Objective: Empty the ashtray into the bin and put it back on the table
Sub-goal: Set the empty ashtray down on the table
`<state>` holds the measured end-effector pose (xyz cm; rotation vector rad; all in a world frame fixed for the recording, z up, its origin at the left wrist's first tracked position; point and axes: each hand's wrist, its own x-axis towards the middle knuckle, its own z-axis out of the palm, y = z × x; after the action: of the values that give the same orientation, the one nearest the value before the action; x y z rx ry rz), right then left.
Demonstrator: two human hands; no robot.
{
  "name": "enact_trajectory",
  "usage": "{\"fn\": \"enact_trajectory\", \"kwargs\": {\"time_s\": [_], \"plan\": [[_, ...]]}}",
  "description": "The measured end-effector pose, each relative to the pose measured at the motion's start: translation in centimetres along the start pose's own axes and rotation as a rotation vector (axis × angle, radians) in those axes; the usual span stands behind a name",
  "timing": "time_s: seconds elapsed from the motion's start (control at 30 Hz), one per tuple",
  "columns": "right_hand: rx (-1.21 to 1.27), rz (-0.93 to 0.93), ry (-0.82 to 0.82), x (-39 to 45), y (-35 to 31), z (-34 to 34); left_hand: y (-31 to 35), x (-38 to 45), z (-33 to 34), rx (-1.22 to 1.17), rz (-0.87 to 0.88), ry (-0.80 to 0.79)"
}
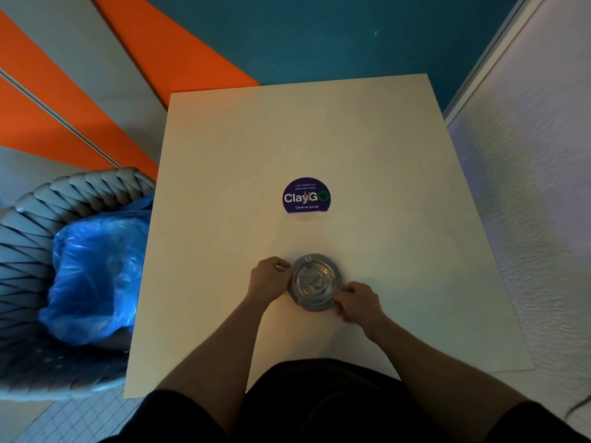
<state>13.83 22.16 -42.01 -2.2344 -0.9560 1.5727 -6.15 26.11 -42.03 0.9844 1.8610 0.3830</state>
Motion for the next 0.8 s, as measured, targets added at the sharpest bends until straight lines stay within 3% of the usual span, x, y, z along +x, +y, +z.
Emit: {"fn": "enact_trajectory", "kwargs": {"time_s": [0.4,0.8], "plan": [[-0.026,-0.087,0.084,1.7,-2.4,-0.6,-1.8,-2.5,0.4,-0.06,-0.162,-0.095],[-0.031,-0.068,0.044,1.0,-1.0,-0.7,-1.5,-2.1,0.8,-0.127,-0.171,-0.029]]}}
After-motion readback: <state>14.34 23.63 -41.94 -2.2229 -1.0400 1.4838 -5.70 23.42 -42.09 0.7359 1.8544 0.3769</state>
